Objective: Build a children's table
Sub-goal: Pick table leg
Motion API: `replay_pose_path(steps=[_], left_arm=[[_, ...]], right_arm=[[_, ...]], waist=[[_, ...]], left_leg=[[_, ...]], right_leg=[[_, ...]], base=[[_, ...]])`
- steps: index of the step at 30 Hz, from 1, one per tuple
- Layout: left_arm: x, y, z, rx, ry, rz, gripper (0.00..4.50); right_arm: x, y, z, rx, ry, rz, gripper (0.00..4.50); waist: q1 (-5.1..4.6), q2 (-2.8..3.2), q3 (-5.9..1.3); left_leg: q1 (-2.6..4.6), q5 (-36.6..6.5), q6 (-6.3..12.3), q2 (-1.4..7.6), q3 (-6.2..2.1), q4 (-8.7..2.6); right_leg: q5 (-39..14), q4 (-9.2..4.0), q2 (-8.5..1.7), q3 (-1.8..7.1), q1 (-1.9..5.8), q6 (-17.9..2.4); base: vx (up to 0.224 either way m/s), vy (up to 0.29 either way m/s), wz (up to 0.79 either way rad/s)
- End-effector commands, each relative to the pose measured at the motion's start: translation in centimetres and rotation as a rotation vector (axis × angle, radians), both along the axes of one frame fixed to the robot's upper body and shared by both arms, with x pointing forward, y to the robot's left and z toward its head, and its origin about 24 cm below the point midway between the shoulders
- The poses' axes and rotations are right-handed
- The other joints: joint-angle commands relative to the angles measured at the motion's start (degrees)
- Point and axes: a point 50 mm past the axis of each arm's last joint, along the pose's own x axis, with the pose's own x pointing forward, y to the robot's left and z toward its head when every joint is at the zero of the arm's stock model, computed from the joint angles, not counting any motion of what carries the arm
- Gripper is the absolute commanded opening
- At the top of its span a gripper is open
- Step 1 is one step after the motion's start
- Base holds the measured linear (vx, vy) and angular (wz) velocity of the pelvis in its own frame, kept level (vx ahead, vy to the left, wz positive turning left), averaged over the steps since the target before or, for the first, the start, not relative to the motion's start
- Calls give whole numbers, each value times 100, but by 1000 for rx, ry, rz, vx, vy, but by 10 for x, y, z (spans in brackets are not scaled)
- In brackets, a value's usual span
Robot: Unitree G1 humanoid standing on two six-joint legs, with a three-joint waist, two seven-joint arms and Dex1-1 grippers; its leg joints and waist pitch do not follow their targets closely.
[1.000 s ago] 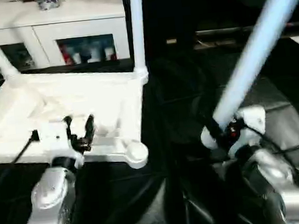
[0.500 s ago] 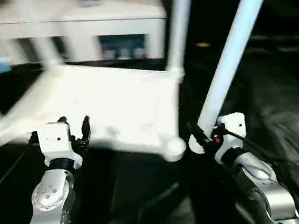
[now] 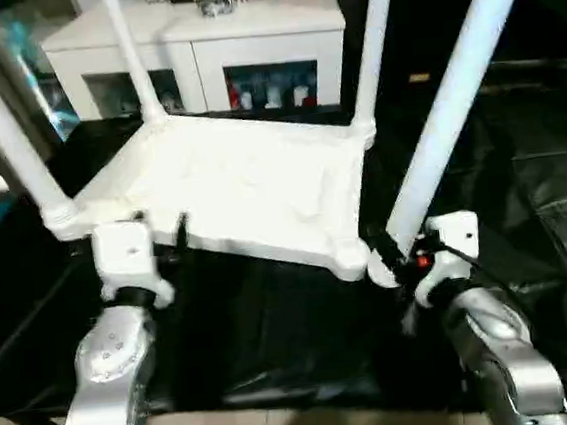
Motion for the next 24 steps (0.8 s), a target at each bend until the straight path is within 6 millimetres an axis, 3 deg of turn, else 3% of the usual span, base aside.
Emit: replay_pose_path(steps=[1, 2, 3, 5, 6, 7, 8, 9, 10, 11, 12, 15, 16, 17, 19, 21, 22, 24], left_arm=[[5, -1, 2, -31, 3, -29, 307], [6, 1, 0, -50, 7, -24, 307], [7, 3, -2, -58, 8, -17, 307], [11, 2, -6, -49, 1, -21, 307], [12, 0, -6, -41, -8, -29, 307], [13, -2, -6, -46, -13, -34, 307], [15, -7, -9, -73, 0, -39, 307], [15, -7, -9, -73, 0, -39, 307], [15, -20, -15, -102, 37, -120, 307], [16, -24, -17, -110, 47, -158, 307], [16, -30, -18, -102, 51, -211, 307], [22, -56, -22, -99, 114, -479, 325], [24, -65, -23, -79, 130, -584, 325], [28, -74, -22, 3, 145, -705, 335], [37, -80, -22, 117, 165, -797, 353], [43, -82, -21, 163, 173, -819, 362], [56, -84, -18, 252, 196, -880, 370], [59, -84, -17, 275, 204, -896, 394]], right_arm=[[-1, -5, 6, -3, -33, -39, 191], [-1, -5, 6, -7, -32, -41, 191], [-2, -4, 6, -12, -30, -38, 191], [-5, -5, 6, -51, -22, -12, 191], [-6, -6, 6, -62, -19, -4, 191], [-7, -7, 6, -66, -16, -5, 191], [-6, -13, 8, -72, -17, -21, 191], [-6, -13, 8, -72, -17, -21, 191], [-2, -19, 10, -66, -24, -46, 191], [0, -20, 11, -62, -27, -53, 191], [2, -22, 13, -58, -29, -55, 191], [10, -22, 17, -76, -41, -8, 191], [13, -22, 19, -94, -48, 14, 191], [16, -23, 22, -109, -52, 36, 191], [20, -27, 24, -122, -53, 51, 191], [21, -29, 26, -129, -52, 54, 191], [22, -32, 29, -149, -54, 74, 191], [21, -33, 29, -155, -54, 81, 191]], waist=[[-70, -44, -230], [-70, -55, -255], [-66, -42, -271], [-97, -202, -241], [-80, -156, -244], [-95, -198, -246], [-109, -327, -260], [-89, -268, -270], [-95, -424, -298], [-85, -478, -321], [-57, -422, -328], [-60, -510, -327], [-54, -533, -355], [-66, -556, -358], [-29, -550, -376], [-20, -583, -394], [-17, -593, -386], [6, -585, -428]], left_leg=[[124, -3137, -422, 283, -123, -809], [75, -2586, -291, 283, -59, -803], [67, -2354, -241, 280, -39, -786], [27, -2011, -71, 284, 65, -770], [35, -1968, -56, 286, 64, -766], [60, -1938, -48, 310, 113, -751], [52, -1787, -19, 328, 161, -735], [57, -1676, -19, 332, 162, -737], [10, -1250, 69, 349, 220, -725], [-5, -1085, 115, 359, 234, -723], [-4, -1024, 134, 367, 235, -738], [-7, -1280, 42, 400, 297, -790], [4, -1059, 17, 417, 315, -773], [-13, -948, 38, 417, 320, -768], [27, -763, 99, 415, 343, -747], [14, -564, 193, 402, 370, -716], [13, -349, 329, 393, 397, -700], [47, -248, 377, 403, 403, -671]], right_leg=[[-2027, -460, -199, 67, 35, -358], [-1800, -463, -219, 100, 39, -424], [-1674, -452, -224, 109, 33, -461], [-1825, -509, -205, 114, 12, -503], [-1963, -498, -218, 117, 8, -486], [-2212, -544, -215, 126, -28, -436], [-2260, -550, -218, 131, -36, -447], [-2222, -525, -232, 135, -33, -477], [-1952, -529, -219, 136, -23, -460], [-1796, -501, -227, 130, -7, -466], [-1731, -477, -228, 118, -15, -473], [-1642, -470, -175, 100, -71, -426], [-1085, -412, -155, 109, -76, -516], [-868, -394, -152, 107, -61, -555], [-413, -365, -141, 106, -69, -630], [83, -318, -138, 109, -34, -717], [391, -313, -136, 106, -18, -837], [552, -271, -148, 105, -4, -917]], base=[[0, 0, 0], [0, 0, 0], [0, 0, 0], [0, 0, 0], [-18, -57, 2], [-3, -66, 6], [-3, -66, 6], [8, -70, 7], [13, -68, 4], [13, -68, 4], [14, -59, 1], [0, 0, 0], [0, 0, 0], [0, 0, 0], [0, 0, 0], [0, 0, 0], [0, 0, 0], [0, 0, 0]])
